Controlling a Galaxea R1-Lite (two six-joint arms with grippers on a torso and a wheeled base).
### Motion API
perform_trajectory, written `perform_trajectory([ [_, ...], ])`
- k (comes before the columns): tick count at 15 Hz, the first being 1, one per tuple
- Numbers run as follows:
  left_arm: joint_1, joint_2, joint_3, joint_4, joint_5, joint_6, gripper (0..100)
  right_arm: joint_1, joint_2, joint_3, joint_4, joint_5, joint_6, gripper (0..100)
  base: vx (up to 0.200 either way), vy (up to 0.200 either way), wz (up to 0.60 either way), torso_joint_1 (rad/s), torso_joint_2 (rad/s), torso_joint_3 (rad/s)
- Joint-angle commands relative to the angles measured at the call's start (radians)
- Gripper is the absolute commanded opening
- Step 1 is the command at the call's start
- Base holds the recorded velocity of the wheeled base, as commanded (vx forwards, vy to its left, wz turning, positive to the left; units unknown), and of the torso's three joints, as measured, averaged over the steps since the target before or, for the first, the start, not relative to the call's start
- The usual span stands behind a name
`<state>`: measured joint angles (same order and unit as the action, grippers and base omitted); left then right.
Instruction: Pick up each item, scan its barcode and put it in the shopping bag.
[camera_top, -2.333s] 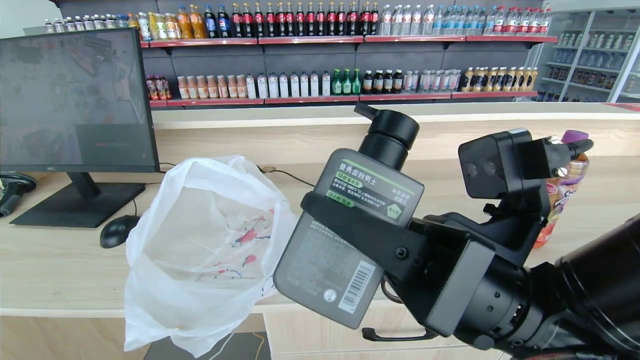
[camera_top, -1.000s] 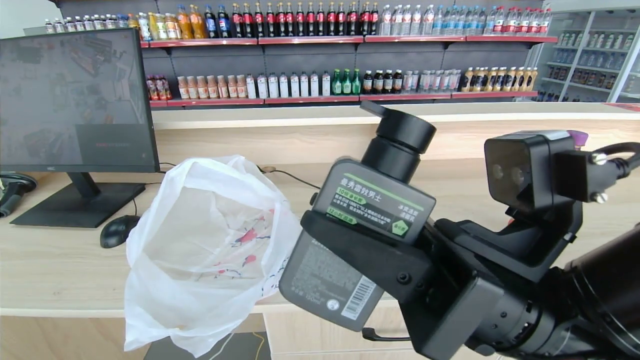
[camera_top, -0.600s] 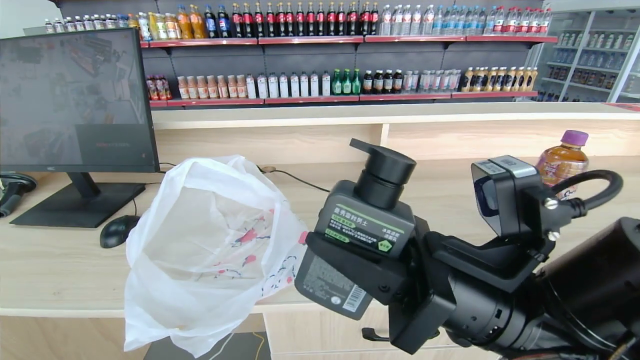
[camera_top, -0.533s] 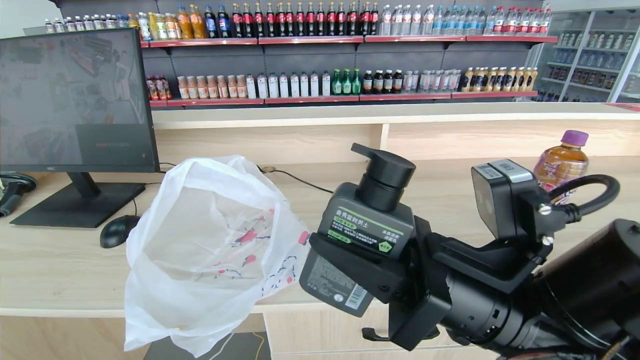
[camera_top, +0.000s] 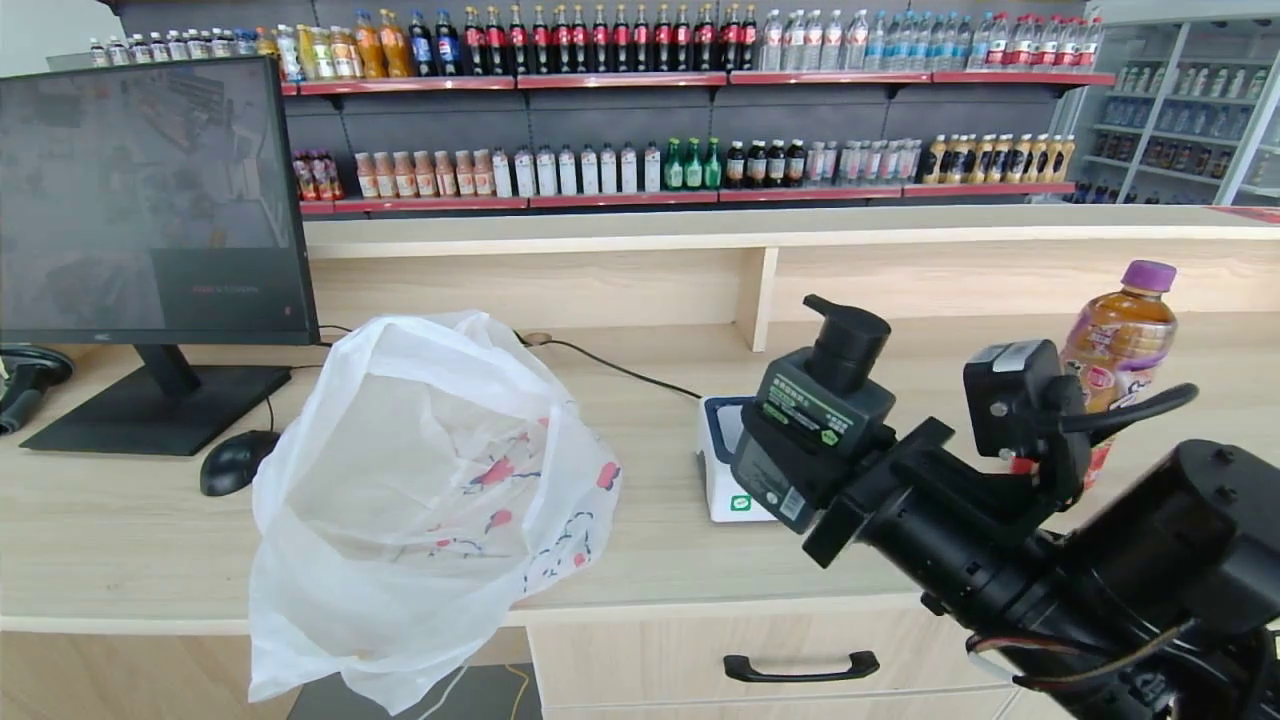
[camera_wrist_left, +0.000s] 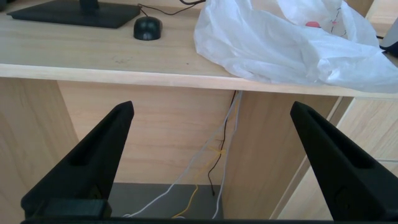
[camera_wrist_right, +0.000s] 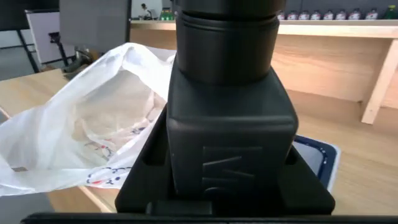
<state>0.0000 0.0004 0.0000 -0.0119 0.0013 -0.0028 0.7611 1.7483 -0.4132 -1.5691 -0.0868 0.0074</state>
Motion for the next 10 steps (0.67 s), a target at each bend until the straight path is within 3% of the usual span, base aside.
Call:
perform_trajectory([
  [1,0.000,0.000,0.000,0.000,0.000,0.000,100,-0.031,0.028,-0.021,-0.002,-0.024,-0.020,0,0.000,0.000,0.00,0.000,0.00,0.000],
  [6,0.000,0.000,0.000,0.000,0.000,0.000,100,-0.151,0.073,-0.133,-0.002,-0.028,-0.055,0,0.000,0.000,0.00,0.000,0.00,0.000],
  [10,0.000,0.000,0.000,0.000,0.000,0.000,100,-0.164,0.131,-0.165,-0.002,-0.008,-0.086,0,0.000,0.000,0.00,0.000,0.00,0.000],
])
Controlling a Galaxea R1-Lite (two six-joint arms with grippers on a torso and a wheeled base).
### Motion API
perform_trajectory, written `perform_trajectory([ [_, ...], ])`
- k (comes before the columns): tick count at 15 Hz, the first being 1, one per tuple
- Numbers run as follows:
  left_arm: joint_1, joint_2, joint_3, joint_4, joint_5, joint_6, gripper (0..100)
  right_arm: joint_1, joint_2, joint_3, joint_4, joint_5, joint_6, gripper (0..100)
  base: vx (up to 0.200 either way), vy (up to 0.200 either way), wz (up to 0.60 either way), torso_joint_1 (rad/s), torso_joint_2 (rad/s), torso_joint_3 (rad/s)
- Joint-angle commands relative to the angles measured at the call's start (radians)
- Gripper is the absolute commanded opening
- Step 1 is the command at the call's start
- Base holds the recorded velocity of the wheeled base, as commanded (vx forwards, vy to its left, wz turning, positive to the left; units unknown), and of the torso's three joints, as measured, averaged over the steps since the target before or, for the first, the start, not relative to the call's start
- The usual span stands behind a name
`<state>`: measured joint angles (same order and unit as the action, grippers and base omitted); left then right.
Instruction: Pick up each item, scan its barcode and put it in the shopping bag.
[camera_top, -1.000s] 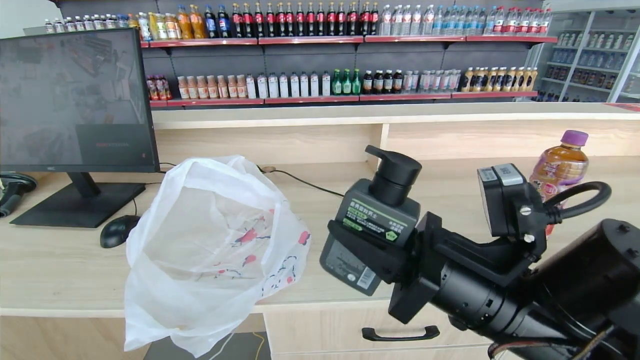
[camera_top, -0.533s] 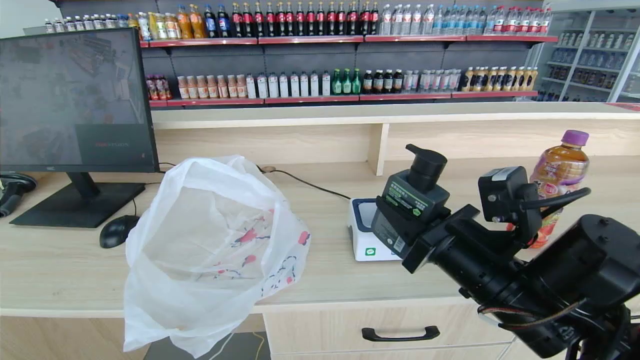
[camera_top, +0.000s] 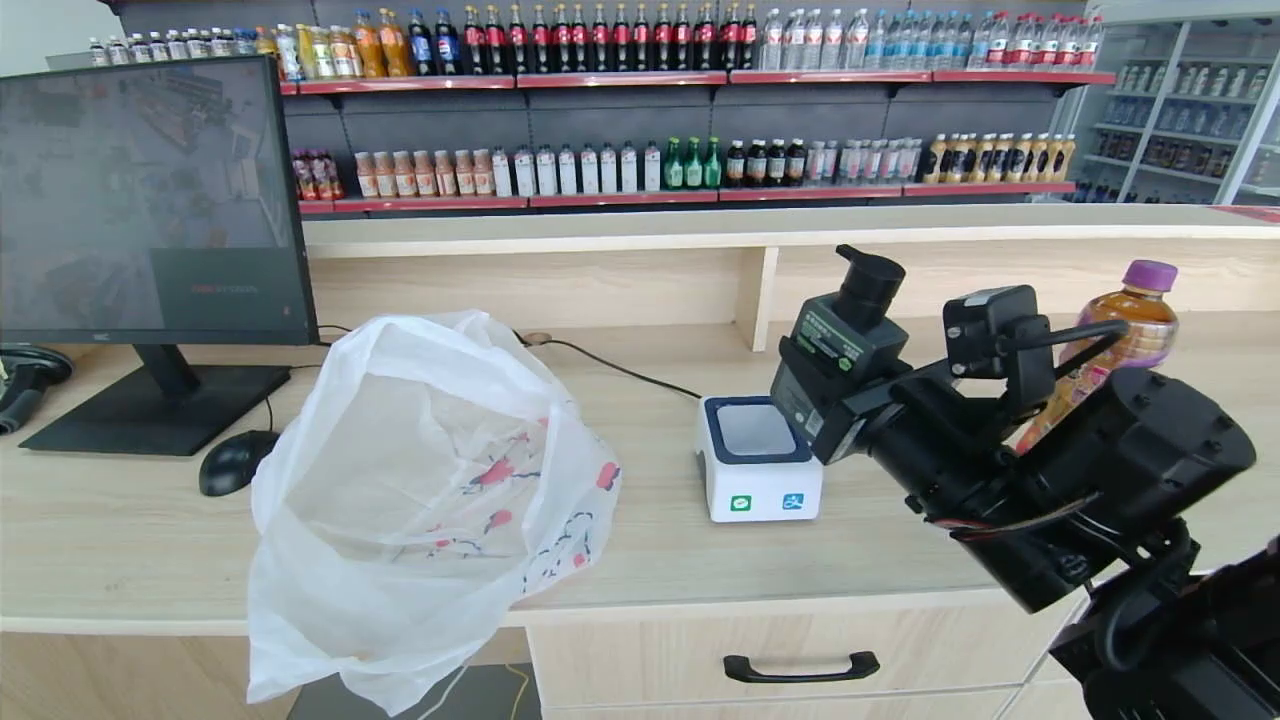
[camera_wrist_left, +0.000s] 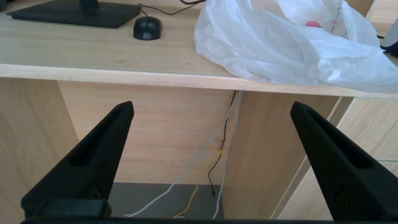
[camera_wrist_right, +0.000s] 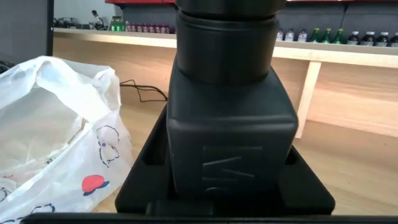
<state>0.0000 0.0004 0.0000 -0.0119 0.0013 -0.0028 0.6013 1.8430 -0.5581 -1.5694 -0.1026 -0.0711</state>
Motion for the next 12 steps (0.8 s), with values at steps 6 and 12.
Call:
perform_trajectory([
  [6,0.000,0.000,0.000,0.000,0.000,0.000,100,-0.074,0.165,-0.181,-0.001,0.262,-0.199,0,0.000,0.000,0.00,0.000,0.00,0.000],
  [12,0.000,0.000,0.000,0.000,0.000,0.000,100,-0.074,0.223,-0.292,-0.001,0.357,-0.381,0,0.000,0.000,0.00,0.000,0.00,0.000],
])
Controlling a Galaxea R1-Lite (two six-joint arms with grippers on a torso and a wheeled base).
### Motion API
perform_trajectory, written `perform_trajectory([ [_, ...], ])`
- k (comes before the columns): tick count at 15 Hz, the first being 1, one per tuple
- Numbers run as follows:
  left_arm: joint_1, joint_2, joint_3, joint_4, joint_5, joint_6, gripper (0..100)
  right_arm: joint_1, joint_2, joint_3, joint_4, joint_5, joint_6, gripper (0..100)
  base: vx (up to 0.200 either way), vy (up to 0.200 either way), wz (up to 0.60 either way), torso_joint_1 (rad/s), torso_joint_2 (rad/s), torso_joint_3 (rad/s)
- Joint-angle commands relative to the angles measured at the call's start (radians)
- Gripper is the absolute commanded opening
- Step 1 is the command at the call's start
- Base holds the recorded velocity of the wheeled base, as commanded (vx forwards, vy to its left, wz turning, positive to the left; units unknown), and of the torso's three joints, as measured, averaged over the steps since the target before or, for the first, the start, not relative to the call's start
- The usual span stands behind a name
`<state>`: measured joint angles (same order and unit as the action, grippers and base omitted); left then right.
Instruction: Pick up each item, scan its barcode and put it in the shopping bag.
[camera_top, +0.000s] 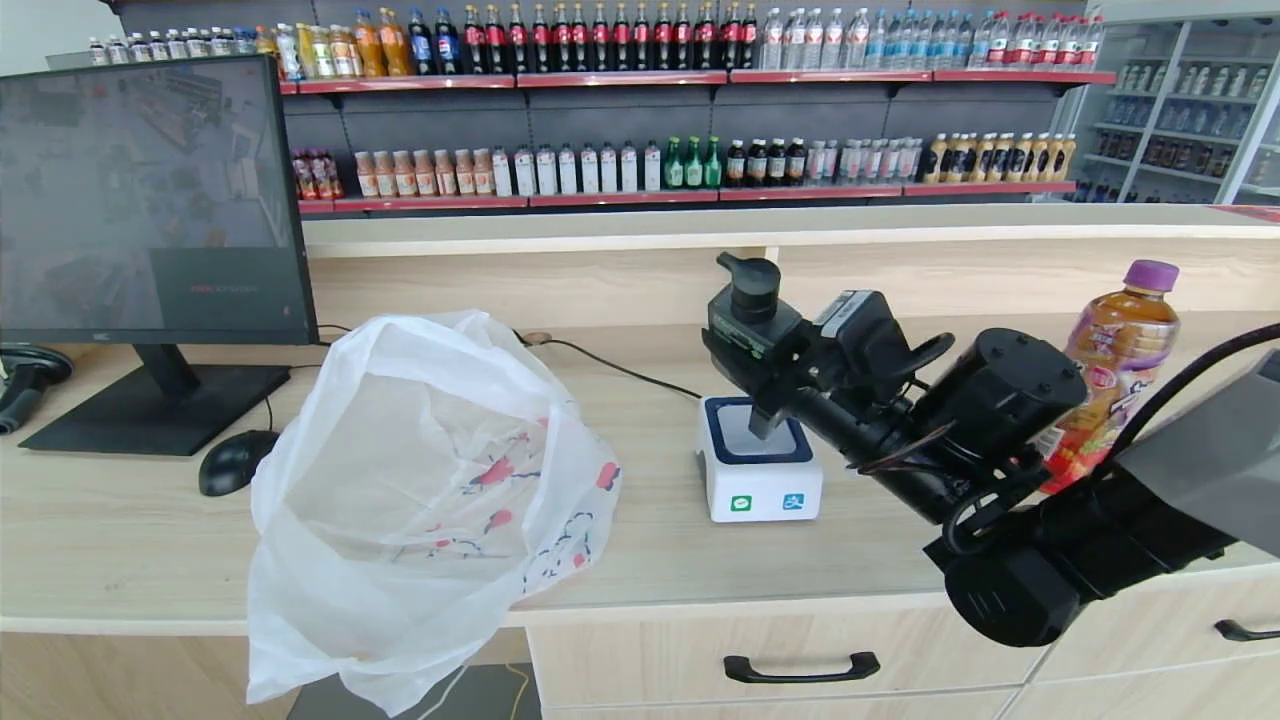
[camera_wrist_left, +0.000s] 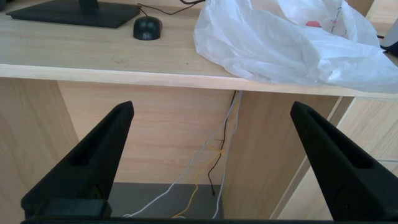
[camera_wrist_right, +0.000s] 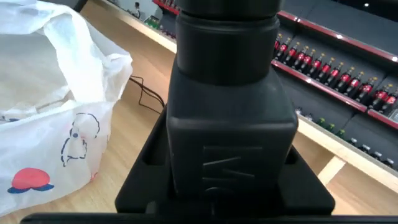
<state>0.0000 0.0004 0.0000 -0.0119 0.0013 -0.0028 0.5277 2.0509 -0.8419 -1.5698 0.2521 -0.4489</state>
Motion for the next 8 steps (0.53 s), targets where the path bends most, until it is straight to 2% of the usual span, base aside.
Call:
perform_trajectory([
  [1,0.000,0.000,0.000,0.000,0.000,0.000,100,-0.006,0.014,-0.009,-0.001,0.041,-0.050,0,0.000,0.000,0.00,0.000,0.00,0.000],
  [6,0.000,0.000,0.000,0.000,0.000,0.000,100,-0.044,0.014,0.040,-0.001,0.156,-0.182,0,0.000,0.000,0.00,0.000,0.00,0.000],
  [8,0.000,0.000,0.000,0.000,0.000,0.000,100,-0.112,0.014,0.055,-0.001,0.236,-0.224,0,0.000,0.000,0.00,0.000,0.00,0.000],
])
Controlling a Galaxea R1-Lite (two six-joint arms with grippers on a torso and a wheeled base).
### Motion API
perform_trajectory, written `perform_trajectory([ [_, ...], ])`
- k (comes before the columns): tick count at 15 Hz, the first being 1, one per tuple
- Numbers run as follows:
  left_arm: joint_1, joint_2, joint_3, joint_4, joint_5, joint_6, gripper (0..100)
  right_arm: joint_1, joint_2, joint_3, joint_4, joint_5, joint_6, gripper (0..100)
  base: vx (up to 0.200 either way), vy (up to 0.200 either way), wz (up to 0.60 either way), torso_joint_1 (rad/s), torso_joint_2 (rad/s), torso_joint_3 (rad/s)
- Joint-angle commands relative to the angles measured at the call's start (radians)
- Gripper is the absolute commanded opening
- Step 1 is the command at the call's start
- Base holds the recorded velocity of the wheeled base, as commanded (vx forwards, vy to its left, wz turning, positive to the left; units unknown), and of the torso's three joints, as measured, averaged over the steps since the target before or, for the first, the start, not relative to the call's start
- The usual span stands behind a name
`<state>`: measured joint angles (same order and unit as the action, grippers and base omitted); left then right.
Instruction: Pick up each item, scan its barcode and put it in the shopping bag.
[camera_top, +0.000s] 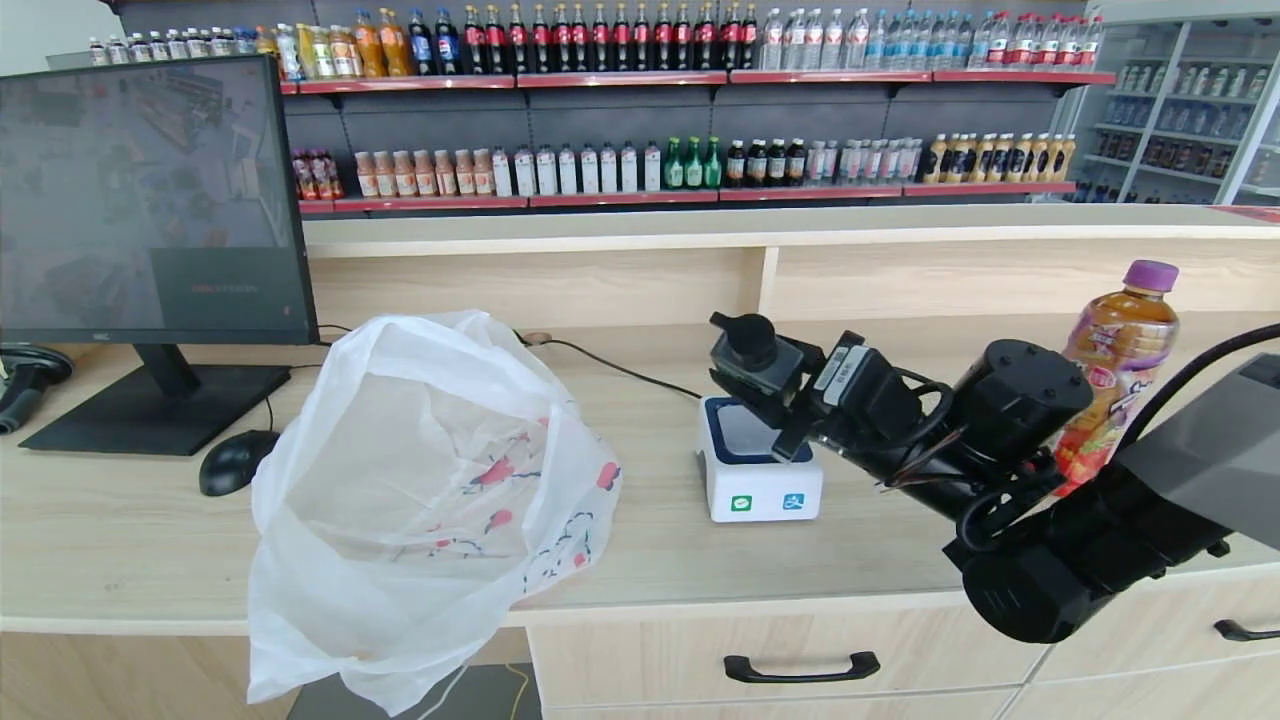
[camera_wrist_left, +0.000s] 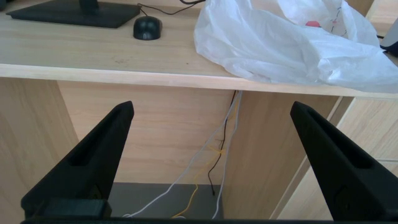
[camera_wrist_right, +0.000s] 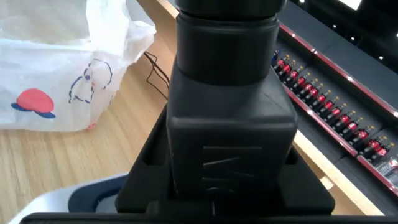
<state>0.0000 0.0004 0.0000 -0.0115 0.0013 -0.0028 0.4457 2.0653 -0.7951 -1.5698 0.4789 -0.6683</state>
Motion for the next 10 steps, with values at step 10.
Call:
perform_trajectory([
  [10,0.000,0.000,0.000,-0.001,0.000,0.000,100,-0.094,0.072,-0.010,-0.001,0.247,-0.140,0,0.000,0.000,0.00,0.000,0.00,0.000],
])
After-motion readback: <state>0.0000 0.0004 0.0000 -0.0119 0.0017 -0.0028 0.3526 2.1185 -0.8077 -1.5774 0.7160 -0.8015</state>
